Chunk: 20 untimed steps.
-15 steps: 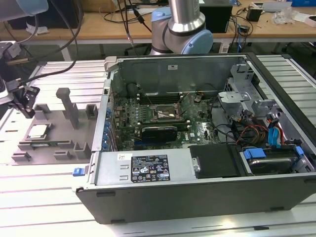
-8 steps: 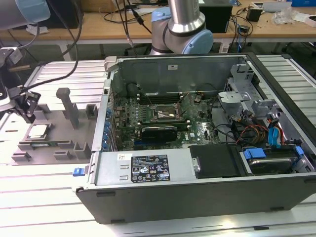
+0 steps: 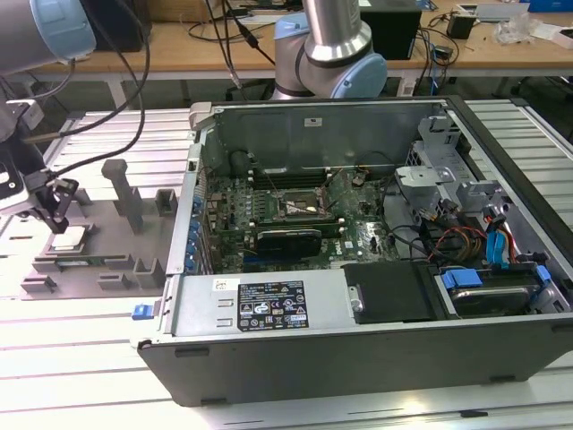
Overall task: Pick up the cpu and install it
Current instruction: 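Pick up the cpu and move it towards the insertion slot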
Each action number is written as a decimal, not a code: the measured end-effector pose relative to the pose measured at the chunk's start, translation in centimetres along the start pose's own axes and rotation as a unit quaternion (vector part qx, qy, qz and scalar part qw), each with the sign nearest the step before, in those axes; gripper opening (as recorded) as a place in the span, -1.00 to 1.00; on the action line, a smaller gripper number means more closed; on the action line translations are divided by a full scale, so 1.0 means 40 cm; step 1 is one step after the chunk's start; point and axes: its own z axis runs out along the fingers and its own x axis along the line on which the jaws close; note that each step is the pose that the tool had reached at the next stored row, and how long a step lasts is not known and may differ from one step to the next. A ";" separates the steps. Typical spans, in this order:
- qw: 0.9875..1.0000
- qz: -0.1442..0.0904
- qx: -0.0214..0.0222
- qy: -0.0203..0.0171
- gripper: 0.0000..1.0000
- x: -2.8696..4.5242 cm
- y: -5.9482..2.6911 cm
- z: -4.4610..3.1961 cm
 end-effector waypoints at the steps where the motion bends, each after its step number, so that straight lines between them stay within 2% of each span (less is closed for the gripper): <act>1: 1.000 0.000 0.000 0.000 -0.79 0.000 0.000 0.004; 4: 1.000 0.000 0.000 0.001 -0.79 0.002 -0.001 0.020; 7: 1.000 0.000 0.000 0.001 -0.79 0.003 -0.001 0.029; 17: 1.000 0.000 0.000 0.001 -0.79 0.003 -0.001 0.032; 18: 1.000 0.000 0.000 0.001 -0.77 0.003 -0.001 0.032; 19: 1.000 0.000 0.000 0.001 -0.66 0.003 -0.001 0.032; 20: 1.000 0.000 0.000 0.001 -0.66 0.003 -0.001 0.032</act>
